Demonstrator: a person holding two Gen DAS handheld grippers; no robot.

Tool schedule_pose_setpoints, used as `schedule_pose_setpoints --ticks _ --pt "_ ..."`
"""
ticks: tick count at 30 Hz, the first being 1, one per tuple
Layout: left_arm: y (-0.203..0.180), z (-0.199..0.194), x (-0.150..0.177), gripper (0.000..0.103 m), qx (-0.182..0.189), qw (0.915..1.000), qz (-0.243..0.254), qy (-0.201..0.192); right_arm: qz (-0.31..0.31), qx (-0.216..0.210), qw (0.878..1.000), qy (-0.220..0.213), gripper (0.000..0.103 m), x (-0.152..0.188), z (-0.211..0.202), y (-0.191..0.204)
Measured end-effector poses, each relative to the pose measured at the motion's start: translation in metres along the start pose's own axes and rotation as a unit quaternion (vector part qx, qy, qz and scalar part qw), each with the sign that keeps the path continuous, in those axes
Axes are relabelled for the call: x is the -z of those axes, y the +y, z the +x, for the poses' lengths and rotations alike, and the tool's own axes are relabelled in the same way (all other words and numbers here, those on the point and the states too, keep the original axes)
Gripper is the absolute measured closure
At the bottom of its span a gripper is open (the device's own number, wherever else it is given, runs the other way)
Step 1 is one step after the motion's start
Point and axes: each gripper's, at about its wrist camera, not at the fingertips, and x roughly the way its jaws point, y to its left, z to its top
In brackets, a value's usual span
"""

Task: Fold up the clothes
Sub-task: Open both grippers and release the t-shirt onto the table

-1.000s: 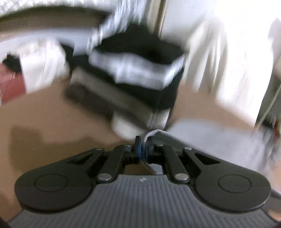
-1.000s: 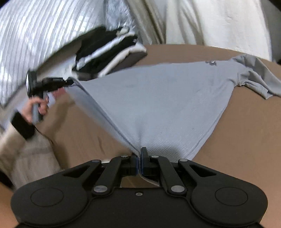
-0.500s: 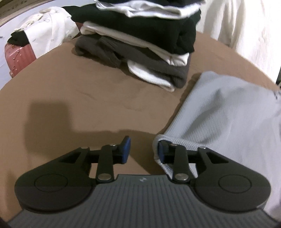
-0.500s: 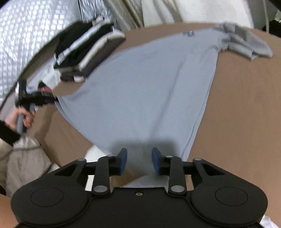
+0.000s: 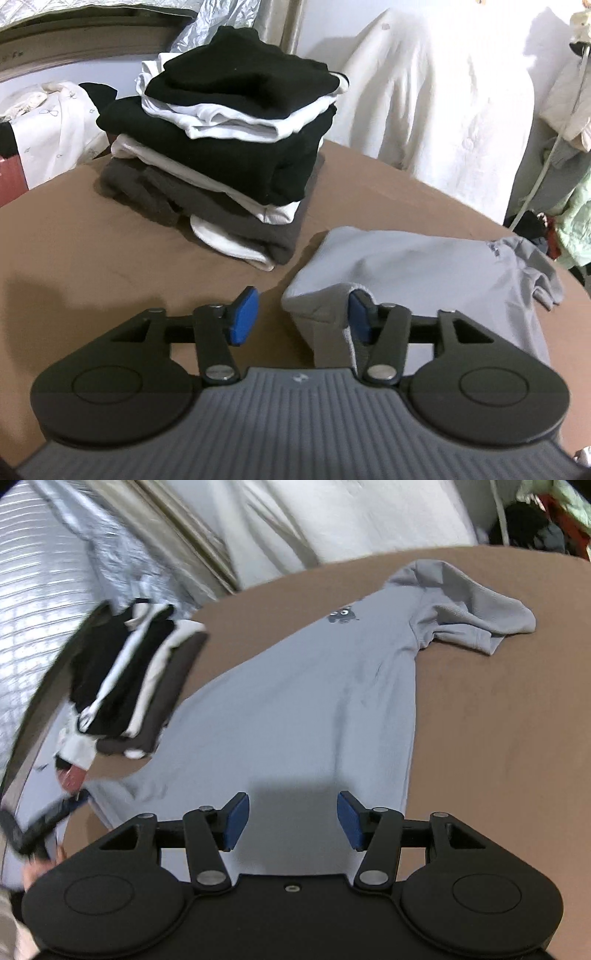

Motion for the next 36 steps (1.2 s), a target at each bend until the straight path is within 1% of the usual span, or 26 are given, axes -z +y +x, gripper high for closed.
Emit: schedule_pose_setpoints --ticks 2,3,5,6,7,9,11,13,16,18,20,23,24,26,27,29,30,31,32,33,35,36 --pt "0.015 -0.004 0.002 0.033 0.004 0.9989 -0.048 0.001 0.03 0.014 0.999 0.044 0.045 -0.032 0.008 0.008" --pt "0.022 -0.006 0.003 0.033 0.006 0.9974 -0.072 0.002 0.054 0.017 0.996 0.065 0.044 -0.048 0.013 0.011" --pt "0.035 -0.006 0.004 0.033 0.001 0.9945 -0.105 0.003 0.094 0.012 0.991 0.097 0.044 -0.069 0.021 0.014" --pt "0.042 -0.005 0.004 0.034 -0.003 0.9928 -0.12 0.004 0.107 0.022 0.988 0.109 0.044 -0.078 0.025 0.014" --pt "0.043 -0.003 0.004 0.034 -0.005 0.9926 -0.121 0.007 0.118 0.033 0.985 0.121 0.044 -0.087 0.03 0.014" --pt "0.036 0.002 0.004 0.034 -0.006 0.9947 -0.101 0.013 0.098 0.084 0.983 0.135 0.044 -0.107 0.042 0.02" --pt "0.024 0.012 0.003 0.033 0.007 0.9957 -0.085 0.035 0.061 0.114 0.983 0.131 0.044 -0.122 0.055 0.024" --pt "0.001 0.03 -0.004 0.033 0.015 0.997 -0.047 0.061 0.029 0.107 0.986 0.121 0.044 -0.136 0.073 0.023" --pt "-0.037 0.064 -0.021 0.033 0.035 0.9957 0.005 0.085 0.02 0.076 0.994 0.07 0.044 -0.148 0.096 0.014" --pt "-0.063 0.091 -0.033 0.029 0.046 0.9934 0.04 0.097 0.026 0.052 0.998 0.027 0.044 -0.15 0.108 0.006" --pt "-0.088 0.123 -0.045 0.027 0.047 0.9902 0.085 0.101 0.025 0.033 0.999 0.004 0.044 -0.157 0.122 0.002" --pt "-0.12 0.174 -0.061 0.027 0.038 0.9826 0.148 0.105 0.001 0.026 0.999 -0.026 0.044 -0.17 0.137 0.006" --pt "-0.124 0.189 -0.065 0.027 0.03 0.9815 0.156 0.106 -0.009 0.03 0.999 -0.033 0.043 -0.177 0.143 0.009" --pt "-0.127 0.216 -0.07 0.027 0.012 0.9823 0.154 0.107 -0.009 0.041 0.998 -0.035 0.043 -0.19 0.154 0.014" --pt "-0.125 0.226 -0.071 0.027 0.01 0.9824 0.15 0.111 -0.012 0.047 0.998 -0.037 0.043 -0.197 0.159 0.017" --pt "-0.118 0.242 -0.07 0.026 0.02 0.9821 0.14 0.124 -0.024 0.057 0.997 -0.036 0.043 -0.209 0.17 0.02" --pt "-0.113 0.248 -0.068 0.023 0.015 0.9825 0.134 0.129 -0.032 0.06 0.997 -0.033 0.039 -0.213 0.176 0.021" --pt "-0.107 0.253 -0.066 0.021 0.001 0.9832 0.125 0.133 -0.041 0.064 0.997 -0.031 0.036 -0.217 0.183 0.022" --pt "-0.1 0.257 -0.063 0.02 -0.011 0.9838 0.115 0.137 -0.049 0.068 0.996 -0.028 0.031 -0.222 0.189 0.023" --pt "-0.095 0.26 -0.059 0.02 -0.016 0.9836 0.111 0.142 -0.058 0.071 0.995 -0.026 0.027 -0.226 0.195 0.024" --pt "-0.092 0.268 -0.053 0.019 -0.015 0.9816 0.117 0.15 -0.075 0.079 0.994 -0.02 0.026 -0.235 0.208 0.026" --pt "-0.093 0.271 -0.049 0.012 -0.012 0.9802 0.125 0.153 -0.083 0.083 0.993 -0.018 0.026 -0.239 0.215 0.027"
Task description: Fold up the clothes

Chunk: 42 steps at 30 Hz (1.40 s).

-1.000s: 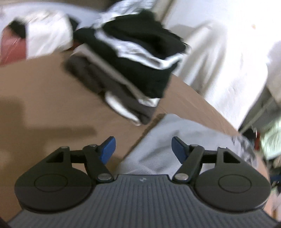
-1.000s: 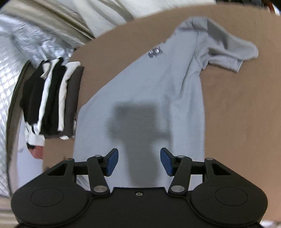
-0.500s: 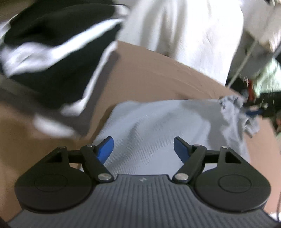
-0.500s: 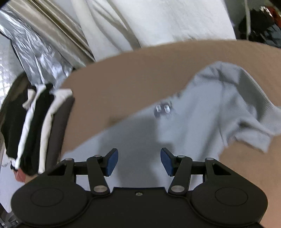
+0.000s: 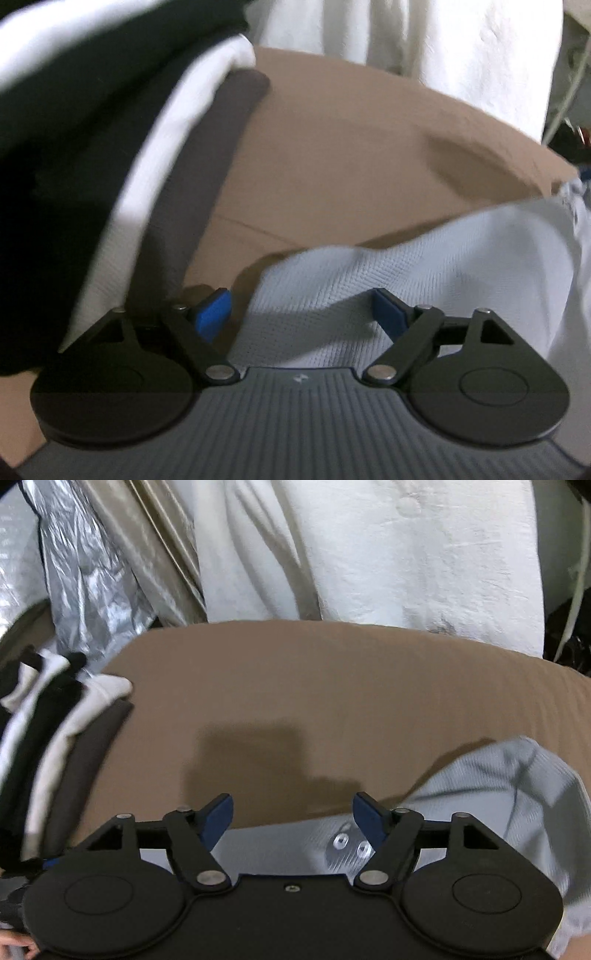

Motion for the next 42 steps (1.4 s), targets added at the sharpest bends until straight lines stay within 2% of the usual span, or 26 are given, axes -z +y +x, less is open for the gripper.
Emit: schedule_pose_setpoints --ticks 1,2,4,5,6,7,8,9,11,13,15,16,19,20,22,24,25,27,29,32,35,38,40,42 --pt "-0.003 0.003 0.002 0.01 0.004 0.9999 0.013 0.0 -0.008 0.004 1.0 0.003 0.026 -0.004 0.007 0.001" --pt "-0.005 0.007 0.004 0.013 0.019 0.9997 0.014 0.003 -0.009 0.015 1.0 0.011 0.026 -0.006 0.019 0.0" --pt "-0.005 0.013 0.005 0.053 0.064 0.9978 -0.005 0.015 -0.021 0.033 0.999 0.031 0.026 -0.009 0.039 0.0" --pt "-0.003 0.015 0.006 0.08 0.087 0.9957 -0.025 0.021 -0.033 0.04 0.998 0.044 0.028 -0.009 0.047 0.001" --pt "-0.001 0.014 0.007 0.086 0.105 0.9933 -0.044 0.023 -0.064 0.041 0.995 0.07 0.045 -0.008 0.054 0.004" --pt "-0.001 0.01 0.009 0.088 0.109 0.9929 -0.045 0.017 -0.094 0.041 0.99 0.095 0.059 -0.006 0.061 0.007" --pt "-0.004 0.002 0.011 0.089 0.107 0.9937 -0.035 0.007 -0.112 0.035 0.987 0.112 0.083 -0.002 0.063 0.009" --pt "-0.008 -0.007 0.013 0.09 0.105 0.9941 -0.023 -0.005 -0.116 0.023 0.986 0.115 0.1 0.003 0.059 0.009" --pt "-0.014 -0.026 0.017 0.091 0.11 0.9936 -0.005 -0.027 -0.126 -0.001 0.984 0.122 0.101 0.012 0.05 0.008" --pt "-0.02 -0.051 0.024 0.091 0.136 0.9899 0.002 -0.041 -0.148 -0.034 0.981 0.123 0.101 0.027 0.027 0.008" --pt "-0.028 -0.08 0.036 0.091 0.159 0.9852 0.029 -0.057 -0.176 -0.047 0.974 0.136 0.101 0.047 0.004 0.006" --pt "-0.032 -0.091 0.042 0.091 0.175 0.982 0.038 -0.058 -0.188 -0.051 0.969 0.152 0.101 0.058 -0.003 0.004" --pt "-0.045 -0.112 0.063 0.091 0.231 0.9707 0.051 -0.042 -0.23 -0.013 0.949 0.216 0.101 0.1 -0.016 -0.003" --pt "-0.049 -0.11 0.068 0.091 0.244 0.968 0.05 -0.031 -0.243 0.009 0.945 0.22 0.101 0.111 -0.021 -0.002" --pt "-0.057 -0.107 0.077 0.091 0.269 0.9618 0.048 -0.01 -0.243 0.018 0.949 0.201 0.1 0.115 -0.039 0.004" --pt "-0.065 -0.103 0.086 0.091 0.294 0.9545 0.045 0.012 -0.235 0.006 0.958 0.163 0.094 0.098 -0.056 0.02" --pt "-0.069 -0.102 0.09 0.091 0.307 0.9505 0.044 0.023 -0.231 0.001 0.963 0.142 0.087 0.088 -0.064 0.031" --pt "-0.077 -0.098 0.099 0.091 0.331 0.9415 0.042 0.044 -0.235 -0.02 0.967 0.097 0.045 0.063 -0.074 0.059" --pt "-0.085 -0.095 0.109 0.091 0.356 0.9315 0.04 0.066 -0.238 -0.039 0.968 0.065 0.027 0.04 -0.071 0.09" --pt "-0.085 -0.087 0.116 0.091 0.36 0.9271 0.05 0.093 -0.256 -0.045 0.963 0.071 0.022 0.03 -0.042 0.119" --pt "-0.083 -0.078 0.123 0.09 0.358 0.924 0.063 0.119 -0.307 -0.003 0.948 0.085 0.021 0.04 -0.005 0.131" --pt "-0.08 -0.078 0.122 0.089 0.362 0.9213 0.073 0.122 -0.298 0.051 0.948 0.103 0.021 0.053 0.024 0.108" --pt "-0.077 -0.086 0.117 0.087 0.368 0.9206 0.08 0.104 -0.237 0.059 0.962 0.12 0.021 0.061 0.029 0.076" --pt "-0.071 -0.098 0.11 0.075 0.374 0.9201 0.088 0.075 -0.174 0.022 0.974 0.142 0.021 0.071 0.021 0.043"
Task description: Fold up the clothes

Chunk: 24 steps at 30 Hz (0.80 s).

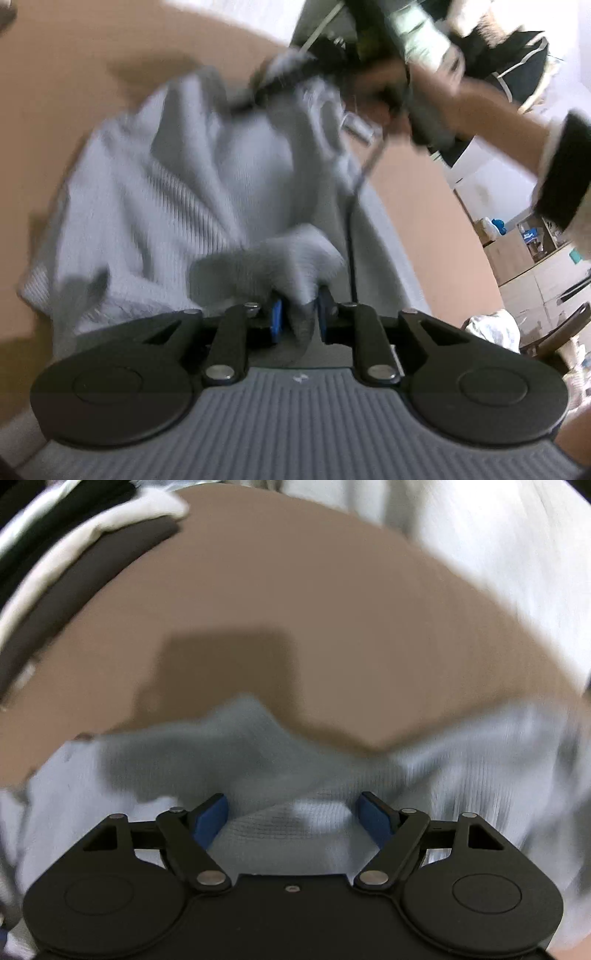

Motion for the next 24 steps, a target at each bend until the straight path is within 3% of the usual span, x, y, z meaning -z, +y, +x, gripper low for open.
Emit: schedule_pose_setpoints --ticks 2,5,7,9,13,17,19,21,22,23,24 --pt "0.002 -0.014 -0.007 0.059 0.004 0.9996 0.008 -0.027 0.022 -0.024 0.999 -0.005 0.022 0.026 -0.013 -0.019" --pt "0.021 -0.041 -0.016 0.057 -0.023 0.9961 -0.007 -0.085 0.033 -0.031 0.999 -0.027 0.022 0.058 -0.047 -0.037" --pt "0.038 -0.064 -0.012 0.056 -0.037 0.9915 -0.035 -0.119 0.028 -0.014 0.999 -0.039 0.022 0.067 -0.07 -0.049" --pt "0.048 -0.07 -0.015 0.048 -0.058 0.9886 -0.049 -0.13 0.022 0.014 0.998 -0.063 0.021 0.073 -0.092 -0.063" --pt "0.05 -0.04 -0.028 0.041 -0.123 0.9857 -0.026 -0.113 0.085 0.075 0.984 -0.137 0.021 0.082 -0.116 -0.113" --pt "0.054 0.01 -0.059 0.04 -0.133 0.9899 0.005 -0.05 0.188 0.127 0.955 -0.192 0.021 0.09 -0.112 -0.168" --pt "0.06 0.027 -0.07 0.035 -0.156 0.9869 0.024 -0.034 0.229 0.141 0.941 -0.205 0.021 0.092 -0.104 -0.19" --pt "0.061 0.033 -0.079 0.046 -0.165 0.9852 0.036 -0.029 0.25 0.143 0.936 -0.203 0.021 0.087 -0.091 -0.203" --pt "0.06 0.035 -0.083 0.067 -0.167 0.9846 0.042 -0.027 0.247 0.142 0.938 -0.199 0.021 0.086 -0.086 -0.209" --pt "0.059 0.036 -0.088 0.1 -0.17 0.984 0.048 -0.025 0.241 0.148 0.939 -0.194 0.021 0.085 -0.084 -0.212" --pt "0.059 0.037 -0.092 0.102 -0.172 0.9834 0.054 -0.024 0.235 0.154 0.941 -0.188 0.021 0.083 -0.081 -0.216"
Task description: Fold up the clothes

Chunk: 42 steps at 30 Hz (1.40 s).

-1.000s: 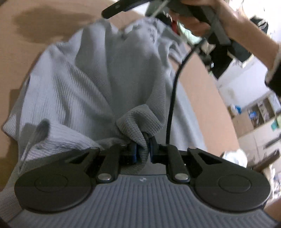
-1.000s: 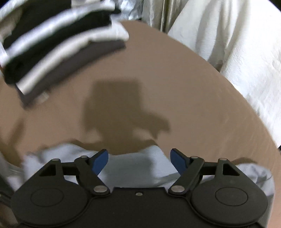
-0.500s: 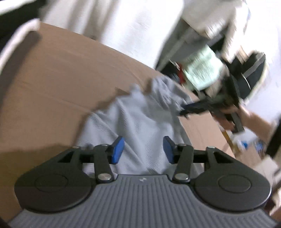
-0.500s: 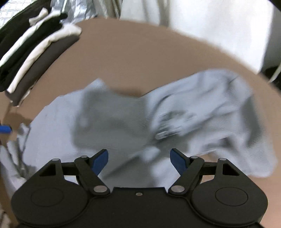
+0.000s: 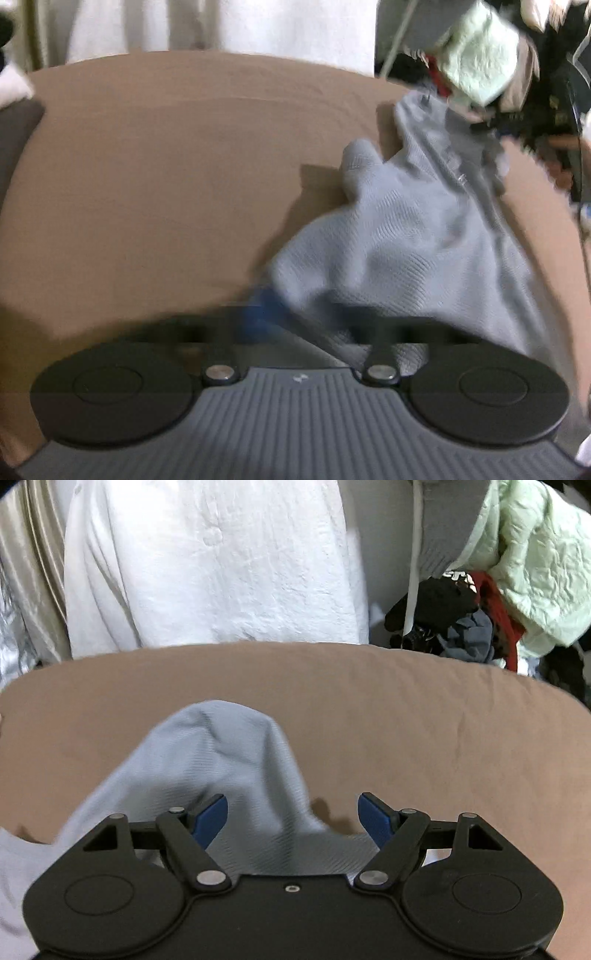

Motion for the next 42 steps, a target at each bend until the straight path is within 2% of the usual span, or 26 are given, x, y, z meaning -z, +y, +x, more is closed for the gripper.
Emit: schedule_pose_setpoints --ticks 3,8,10,11,12,13,14,15,16,17,18,21,23,25,27,29,30,31,32,34,35,36,38,40,42 --pt "-0.002 0.004 -0.014 0.102 -0.006 0.9998 0.019 0.002 -0.017 0.012 1.0 0.01 0.021 -0.006 0.014 0.009" --pt "-0.006 0.011 -0.036 0.101 -0.017 0.9986 0.05 0.005 -0.03 -0.021 0.999 0.026 0.021 -0.003 0.027 0.007" --pt "-0.004 0.018 -0.037 0.089 -0.002 0.999 0.041 0.02 -0.037 -0.033 0.998 0.033 0.021 -0.002 0.033 0.007" --pt "-0.003 0.024 -0.035 0.068 0.009 0.999 0.032 0.029 -0.039 -0.035 0.998 0.025 0.022 0.002 0.031 0.005" --pt "-0.003 0.03 -0.033 0.046 0.019 0.9988 0.022 0.038 -0.041 -0.036 0.998 0.017 0.032 0.005 0.03 0.002" --pt "-0.002 0.036 -0.032 0.038 0.03 0.9984 0.013 0.047 -0.043 -0.038 0.998 0.009 0.049 0.009 0.028 0.0" --pt "-0.003 0.039 -0.029 0.035 0.035 0.9982 0.01 0.047 -0.045 -0.04 0.998 0.001 0.095 0.013 0.027 -0.003" --pt "-0.005 0.04 -0.025 0.038 0.036 0.9985 0.011 0.04 -0.047 -0.041 0.998 -0.007 0.102 0.016 0.026 -0.005" --pt "-0.008 0.043 -0.023 0.048 0.03 0.9987 0.017 0.037 -0.049 -0.043 0.998 -0.015 0.102 0.02 0.024 -0.008" --pt "-0.011 0.046 -0.024 0.097 0.019 0.9987 0.026 0.039 -0.051 -0.044 0.997 -0.023 0.102 0.023 0.023 -0.01" --pt "-0.014 0.05 -0.024 0.099 0.008 0.9985 0.035 0.041 -0.053 -0.046 0.997 -0.031 0.102 0.027 0.022 -0.013" --pt "-0.015 0.04 -0.045 0.099 -0.021 0.9986 0.046 0.017 -0.071 -0.043 0.995 -0.053 0.103 0.032 0.013 -0.015" --pt "-0.012 0.025 -0.074 0.099 -0.065 0.9955 0.068 -0.014 -0.103 -0.027 0.991 -0.077 0.103 0.021 -0.002 -0.008" --pt "0.0 0.013 -0.11 0.099 -0.113 0.9892 0.079 -0.05 -0.108 -0.019 0.988 -0.105 0.103 0.006 -0.015 -0.004" --pt "0.014 0.01 -0.15 0.099 -0.182 0.9744 0.094 -0.092 -0.114 0.0 0.985 -0.132 0.103 -0.01 -0.024 0.004" --pt "0.033 0.024 -0.191 0.098 -0.265 0.9506 0.1 -0.126 -0.122 0.022 0.982 -0.142 0.103 -0.025 -0.024 0.016" --pt "0.045 0.036 -0.207 0.093 -0.291 0.9428 0.092 -0.135 -0.127 0.031 0.982 -0.135 0.102 -0.032 -0.018 0.023" --pt "0.057 0.05 -0.219 0.086 -0.301 0.9409 0.081 -0.133 -0.128 0.042 0.984 -0.116 0.101 -0.037 -0.007 0.029" --pt "0.07 0.065 -0.228 0.081 -0.312 0.9401 0.066 -0.122 -0.129 0.054 0.986 -0.095 0.092 -0.042 0.003 0.035" --pt "0.087 0.089 -0.232 0.082 -0.318 0.9409 0.037 -0.11 -0.13 0.107 0.985 -0.049 0.077 -0.046 0.024 0.044" --pt "0.092 0.096 -0.231 0.082 -0.312 0.9435 0.028 -0.106 -0.128 0.122 0.983 -0.048 0.073 -0.043 0.024 0.045" --pt "0.095 0.1 -0.227 0.082 -0.302 0.9476 0.021 -0.102 -0.123 0.122 0.983 -0.054 0.064 -0.039 0.02 0.044" --pt "0.089 0.097 -0.213 0.08 -0.289 0.9527 0.023 -0.092 -0.088 0.099 0.99 -0.051 0.049 -0.028 0.008 0.035" --pt "0.073 0.084 -0.19 0.075 -0.283 0.9552 0.022 -0.083 -0.045 0.066 0.996 -0.034 0.048 -0.015 -0.005 0.026" --pt "0.05 0.062 -0.155 0.057 -0.265 0.9604 0.009 -0.086 -0.006 0.019 1.0 -0.019 0.048 0.002 -0.021 0.018"
